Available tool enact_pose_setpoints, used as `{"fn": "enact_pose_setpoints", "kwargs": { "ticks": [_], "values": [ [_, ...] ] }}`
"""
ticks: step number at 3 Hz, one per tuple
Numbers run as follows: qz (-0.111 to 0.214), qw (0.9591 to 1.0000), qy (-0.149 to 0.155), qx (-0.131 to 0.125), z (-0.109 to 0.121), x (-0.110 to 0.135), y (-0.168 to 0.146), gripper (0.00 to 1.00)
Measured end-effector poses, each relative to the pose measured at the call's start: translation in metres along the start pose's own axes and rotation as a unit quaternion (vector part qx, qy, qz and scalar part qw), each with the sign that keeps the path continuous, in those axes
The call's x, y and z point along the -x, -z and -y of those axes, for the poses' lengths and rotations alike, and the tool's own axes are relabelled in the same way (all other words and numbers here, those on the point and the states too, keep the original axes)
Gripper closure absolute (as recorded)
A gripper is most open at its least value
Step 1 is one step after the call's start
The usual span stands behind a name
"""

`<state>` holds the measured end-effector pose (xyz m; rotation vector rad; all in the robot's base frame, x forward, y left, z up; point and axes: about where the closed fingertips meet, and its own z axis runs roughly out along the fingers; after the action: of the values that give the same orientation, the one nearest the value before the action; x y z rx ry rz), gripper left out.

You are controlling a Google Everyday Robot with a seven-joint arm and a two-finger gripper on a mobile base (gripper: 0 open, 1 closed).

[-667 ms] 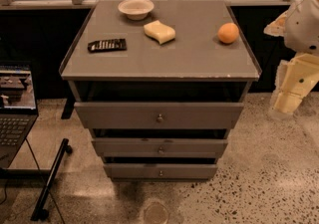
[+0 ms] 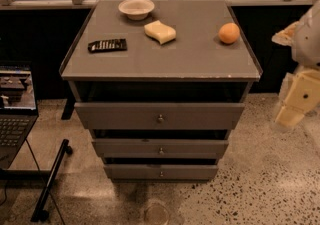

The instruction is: Open bottom drawer

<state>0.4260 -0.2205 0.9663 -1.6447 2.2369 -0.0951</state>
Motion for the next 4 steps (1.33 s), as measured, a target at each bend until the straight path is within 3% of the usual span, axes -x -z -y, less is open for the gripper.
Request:
{"fn": "enact_pose_setpoints", "kwargs": {
  "ticks": [1,2,3,4],
  "values": [
    [0.046,0.9953,-0.085,-0.012,-0.037,-0.024,-0.017,0.0],
    [0.101,0.9789,-0.177,-0.005,-0.074,-0.053,-0.062,0.0],
    [0.151,0.9587,-0.239,0.029,-0.101,-0.069,-0.129,0.0],
    [0.162,0.9526,-0.254,0.039,-0.103,-0.07,-0.144,0.17]
  ]
}}
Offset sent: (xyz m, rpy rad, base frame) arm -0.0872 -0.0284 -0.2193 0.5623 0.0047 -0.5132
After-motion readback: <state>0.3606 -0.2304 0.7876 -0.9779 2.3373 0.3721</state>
